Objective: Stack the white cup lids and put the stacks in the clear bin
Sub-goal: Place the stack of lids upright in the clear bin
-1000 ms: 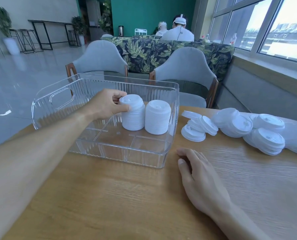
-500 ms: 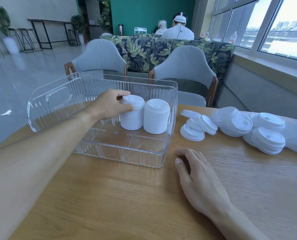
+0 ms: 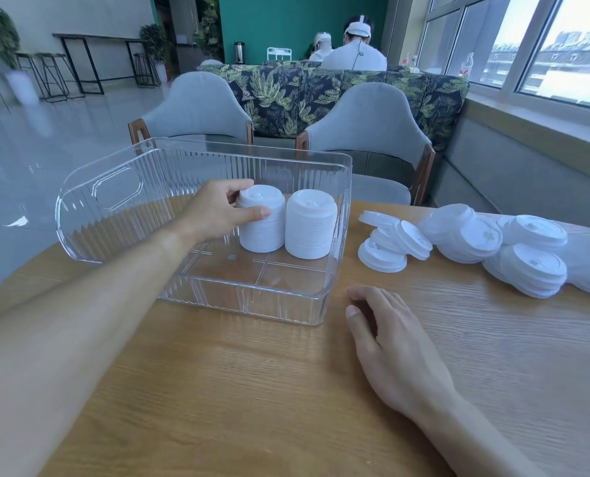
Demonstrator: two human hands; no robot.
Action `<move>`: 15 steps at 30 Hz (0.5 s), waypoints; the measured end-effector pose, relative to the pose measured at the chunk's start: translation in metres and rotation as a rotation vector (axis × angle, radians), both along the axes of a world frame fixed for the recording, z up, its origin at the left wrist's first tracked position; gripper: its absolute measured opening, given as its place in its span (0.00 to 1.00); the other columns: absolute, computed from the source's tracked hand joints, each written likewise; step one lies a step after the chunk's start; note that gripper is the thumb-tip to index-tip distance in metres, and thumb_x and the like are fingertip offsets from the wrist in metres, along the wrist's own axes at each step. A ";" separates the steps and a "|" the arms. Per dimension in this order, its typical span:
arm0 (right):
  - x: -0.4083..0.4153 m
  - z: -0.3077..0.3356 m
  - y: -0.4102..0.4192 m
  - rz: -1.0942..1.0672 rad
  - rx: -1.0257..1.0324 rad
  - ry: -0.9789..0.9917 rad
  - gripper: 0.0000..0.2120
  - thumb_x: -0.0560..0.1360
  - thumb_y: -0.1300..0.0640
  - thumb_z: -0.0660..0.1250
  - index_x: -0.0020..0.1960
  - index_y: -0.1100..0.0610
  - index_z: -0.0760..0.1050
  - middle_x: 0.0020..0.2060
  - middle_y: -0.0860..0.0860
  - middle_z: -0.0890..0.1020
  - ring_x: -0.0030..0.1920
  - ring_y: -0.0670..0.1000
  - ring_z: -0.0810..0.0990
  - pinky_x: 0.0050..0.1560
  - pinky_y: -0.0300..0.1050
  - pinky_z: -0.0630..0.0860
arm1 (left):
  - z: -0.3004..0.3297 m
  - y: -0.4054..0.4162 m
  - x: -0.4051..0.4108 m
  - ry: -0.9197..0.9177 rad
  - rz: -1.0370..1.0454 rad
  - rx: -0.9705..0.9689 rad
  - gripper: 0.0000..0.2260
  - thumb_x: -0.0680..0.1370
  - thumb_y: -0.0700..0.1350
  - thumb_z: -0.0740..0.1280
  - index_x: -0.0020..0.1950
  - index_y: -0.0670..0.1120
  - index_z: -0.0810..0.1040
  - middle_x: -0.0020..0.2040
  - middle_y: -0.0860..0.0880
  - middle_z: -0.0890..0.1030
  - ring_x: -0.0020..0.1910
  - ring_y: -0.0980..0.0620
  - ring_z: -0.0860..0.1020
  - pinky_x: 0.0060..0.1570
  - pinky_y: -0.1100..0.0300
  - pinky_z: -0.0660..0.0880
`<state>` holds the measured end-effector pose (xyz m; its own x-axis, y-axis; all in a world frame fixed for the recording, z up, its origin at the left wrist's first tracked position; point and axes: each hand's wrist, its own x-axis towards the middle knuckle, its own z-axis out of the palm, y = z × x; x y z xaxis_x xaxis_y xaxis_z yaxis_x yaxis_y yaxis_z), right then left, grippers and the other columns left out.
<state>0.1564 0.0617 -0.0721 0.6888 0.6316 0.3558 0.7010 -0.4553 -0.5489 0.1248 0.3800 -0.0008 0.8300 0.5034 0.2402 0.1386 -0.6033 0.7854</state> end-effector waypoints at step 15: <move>-0.008 0.003 -0.005 -0.003 0.000 -0.006 0.09 0.83 0.48 0.57 0.61 0.46 0.72 0.54 0.36 0.75 0.62 0.37 0.68 0.57 0.39 0.70 | 0.012 -0.015 -0.010 0.013 0.061 0.086 0.38 0.74 0.56 0.77 0.79 0.54 0.64 0.77 0.48 0.70 0.74 0.49 0.70 0.65 0.56 0.67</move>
<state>0.1488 0.0565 -0.0693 0.6885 0.6295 0.3601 0.7030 -0.4575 -0.5445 0.1151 0.3653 0.0111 0.8016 0.5314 0.2742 0.1872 -0.6585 0.7290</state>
